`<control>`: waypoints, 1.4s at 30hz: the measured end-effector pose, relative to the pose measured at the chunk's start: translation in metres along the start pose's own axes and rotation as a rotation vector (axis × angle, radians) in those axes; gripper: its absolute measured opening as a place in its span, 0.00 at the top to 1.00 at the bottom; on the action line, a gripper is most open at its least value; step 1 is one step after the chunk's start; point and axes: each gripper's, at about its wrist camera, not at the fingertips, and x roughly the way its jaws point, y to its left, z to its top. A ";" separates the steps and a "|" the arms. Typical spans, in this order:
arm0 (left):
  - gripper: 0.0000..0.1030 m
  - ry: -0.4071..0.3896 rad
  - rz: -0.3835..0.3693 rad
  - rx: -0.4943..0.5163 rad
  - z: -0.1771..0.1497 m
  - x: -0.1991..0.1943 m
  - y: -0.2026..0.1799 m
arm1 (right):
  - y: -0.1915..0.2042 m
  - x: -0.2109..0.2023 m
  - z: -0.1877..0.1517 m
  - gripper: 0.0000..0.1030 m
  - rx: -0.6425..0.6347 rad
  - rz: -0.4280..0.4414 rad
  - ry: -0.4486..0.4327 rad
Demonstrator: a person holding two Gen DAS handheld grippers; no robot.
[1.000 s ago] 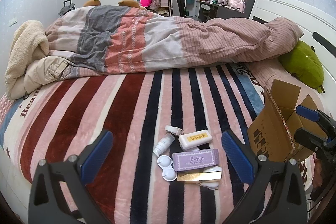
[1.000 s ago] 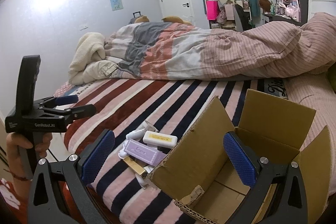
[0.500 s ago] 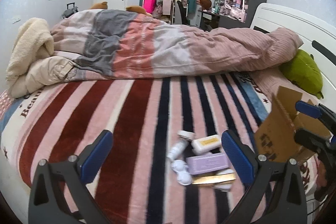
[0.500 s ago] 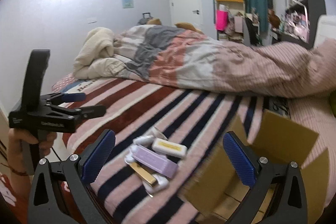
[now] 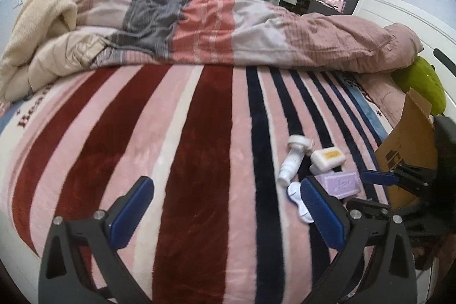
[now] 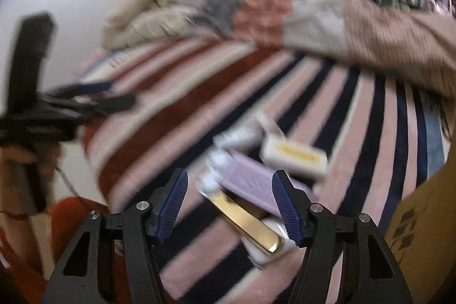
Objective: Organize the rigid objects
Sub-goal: 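Lower the right tool onto the purple box and close it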
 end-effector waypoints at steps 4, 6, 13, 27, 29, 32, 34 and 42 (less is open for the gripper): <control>0.01 0.005 -0.009 -0.015 -0.007 0.005 0.006 | -0.012 0.021 -0.003 0.43 -0.061 -0.102 0.053; 0.01 0.005 -0.013 -0.021 -0.008 0.006 0.008 | -0.011 0.024 0.000 0.43 -0.101 -0.128 0.065; 0.01 0.017 -0.015 -0.025 -0.010 0.003 0.008 | -0.018 0.049 0.009 0.32 -0.177 -0.120 0.144; 0.01 0.014 -0.001 -0.021 -0.010 -0.007 0.005 | -0.014 0.062 0.022 0.22 -0.252 -0.080 0.163; 0.01 0.016 -0.008 -0.013 -0.010 -0.008 0.004 | -0.013 0.059 0.020 0.29 -0.233 -0.008 0.195; 0.01 0.020 -0.055 -0.022 -0.008 -0.006 0.004 | -0.011 0.052 0.018 0.43 -0.229 0.016 0.192; 0.01 0.032 -0.112 -0.035 -0.004 -0.002 0.004 | -0.010 0.055 0.019 0.45 -0.231 0.005 0.198; 0.01 0.068 -0.297 0.022 0.017 0.002 -0.016 | -0.006 0.038 0.027 0.69 -0.268 -0.054 0.189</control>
